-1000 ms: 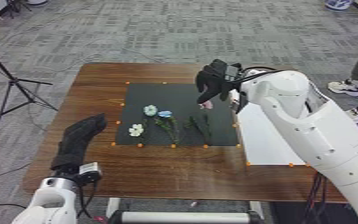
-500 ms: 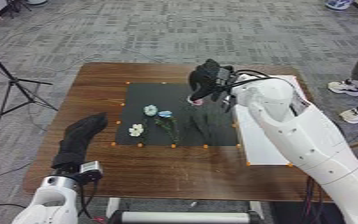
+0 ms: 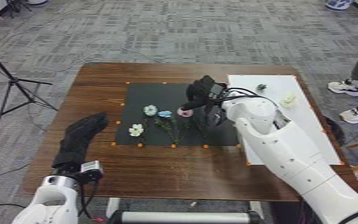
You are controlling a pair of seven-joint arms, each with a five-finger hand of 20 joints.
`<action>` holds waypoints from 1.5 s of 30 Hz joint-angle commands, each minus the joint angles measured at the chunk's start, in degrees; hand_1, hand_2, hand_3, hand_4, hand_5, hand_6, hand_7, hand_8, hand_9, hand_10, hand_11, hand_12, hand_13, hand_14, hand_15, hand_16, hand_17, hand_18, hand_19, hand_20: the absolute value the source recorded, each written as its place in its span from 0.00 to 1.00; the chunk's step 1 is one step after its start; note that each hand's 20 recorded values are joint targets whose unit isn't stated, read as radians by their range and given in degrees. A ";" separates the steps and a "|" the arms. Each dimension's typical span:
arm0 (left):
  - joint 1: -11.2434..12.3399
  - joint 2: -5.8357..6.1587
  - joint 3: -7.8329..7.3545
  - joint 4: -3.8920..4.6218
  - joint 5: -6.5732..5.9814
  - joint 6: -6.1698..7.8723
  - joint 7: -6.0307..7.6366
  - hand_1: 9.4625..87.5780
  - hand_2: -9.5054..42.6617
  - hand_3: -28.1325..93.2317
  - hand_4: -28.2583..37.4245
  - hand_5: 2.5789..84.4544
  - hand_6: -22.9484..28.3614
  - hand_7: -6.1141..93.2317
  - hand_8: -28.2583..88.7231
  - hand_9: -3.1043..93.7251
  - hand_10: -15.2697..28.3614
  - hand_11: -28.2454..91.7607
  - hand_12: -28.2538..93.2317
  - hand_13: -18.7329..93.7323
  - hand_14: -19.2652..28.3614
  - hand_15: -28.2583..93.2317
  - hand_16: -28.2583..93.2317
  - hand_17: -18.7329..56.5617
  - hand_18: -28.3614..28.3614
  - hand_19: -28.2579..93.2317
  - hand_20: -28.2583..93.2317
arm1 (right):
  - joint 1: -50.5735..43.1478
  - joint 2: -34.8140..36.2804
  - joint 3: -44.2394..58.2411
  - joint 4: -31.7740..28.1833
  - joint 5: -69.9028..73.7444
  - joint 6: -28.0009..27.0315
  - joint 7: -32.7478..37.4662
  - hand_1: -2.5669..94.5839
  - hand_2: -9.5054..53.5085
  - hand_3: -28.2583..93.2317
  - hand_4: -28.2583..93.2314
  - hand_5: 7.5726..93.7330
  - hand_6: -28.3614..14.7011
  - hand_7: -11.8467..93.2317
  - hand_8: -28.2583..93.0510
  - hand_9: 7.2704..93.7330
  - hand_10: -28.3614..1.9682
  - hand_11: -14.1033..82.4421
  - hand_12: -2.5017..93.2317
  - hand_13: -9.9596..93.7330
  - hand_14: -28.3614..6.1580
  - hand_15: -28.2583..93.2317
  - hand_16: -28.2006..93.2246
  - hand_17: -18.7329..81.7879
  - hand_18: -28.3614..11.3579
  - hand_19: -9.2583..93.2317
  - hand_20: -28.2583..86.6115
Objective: Arrange flowers
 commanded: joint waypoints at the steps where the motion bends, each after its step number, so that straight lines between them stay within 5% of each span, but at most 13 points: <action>1: -0.27 -0.44 0.30 0.20 0.32 -0.84 -0.44 0.19 0.23 0.81 0.06 0.53 0.54 0.21 0.18 0.49 0.64 0.39 0.32 0.45 0.74 0.35 0.24 0.27 0.71 0.28 0.35 | -0.51 -0.62 -1.08 -0.10 0.94 0.89 1.90 0.16 0.32 0.75 0.05 0.66 0.70 0.39 0.12 0.70 0.44 0.51 0.32 0.65 0.36 0.68 0.50 0.40 0.12 0.68 0.68; 8: -0.72 -0.21 0.34 0.38 0.34 -1.14 -0.83 0.19 0.23 0.81 0.06 0.53 0.54 0.21 0.18 0.49 0.64 0.39 0.32 0.45 0.75 0.35 0.24 0.27 0.71 0.28 0.34 | -1.21 -0.39 -1.46 -0.51 2.21 0.48 1.93 0.12 0.31 0.73 0.04 0.67 0.68 0.38 0.12 0.70 0.42 0.50 0.32 0.64 0.35 0.69 0.50 0.40 0.11 0.69 0.68; 12: -0.64 -0.19 0.21 0.41 0.43 -1.48 -0.82 0.19 0.23 0.81 0.06 0.53 0.54 0.21 0.18 0.49 0.64 0.39 0.32 0.45 0.75 0.35 0.24 0.27 0.71 0.28 0.34 | -1.63 -0.33 -2.12 -0.70 1.87 0.24 2.01 0.18 0.28 0.75 0.05 0.67 0.69 0.39 0.13 0.70 0.43 0.51 0.32 0.64 0.35 0.69 0.50 0.40 0.11 0.69 0.68; 22: -0.59 -0.33 0.17 0.34 0.38 -1.04 -0.70 0.20 0.22 0.81 0.07 0.53 0.54 0.21 0.18 0.49 0.64 0.39 0.32 0.45 0.75 0.35 0.24 0.27 0.71 0.28 0.34 | -0.41 -1.33 -1.66 0.31 -4.50 -1.49 -1.82 0.21 0.11 0.79 0.04 0.64 0.72 0.41 0.12 0.69 0.47 0.50 0.32 0.64 0.38 0.68 0.50 0.40 0.13 0.68 0.67; 45: -0.96 -0.43 0.16 0.55 0.59 -1.25 -0.59 0.21 0.20 0.81 0.08 0.53 0.54 0.21 0.18 0.49 0.64 0.39 0.32 0.45 0.74 0.35 0.24 0.27 0.71 0.28 0.34 | -4.64 -1.03 -1.56 -2.22 -3.00 -2.93 -2.37 0.20 0.07 0.79 0.05 0.64 0.70 0.40 0.12 0.68 0.46 0.50 0.32 0.63 0.38 0.68 0.50 0.39 0.13 0.68 0.67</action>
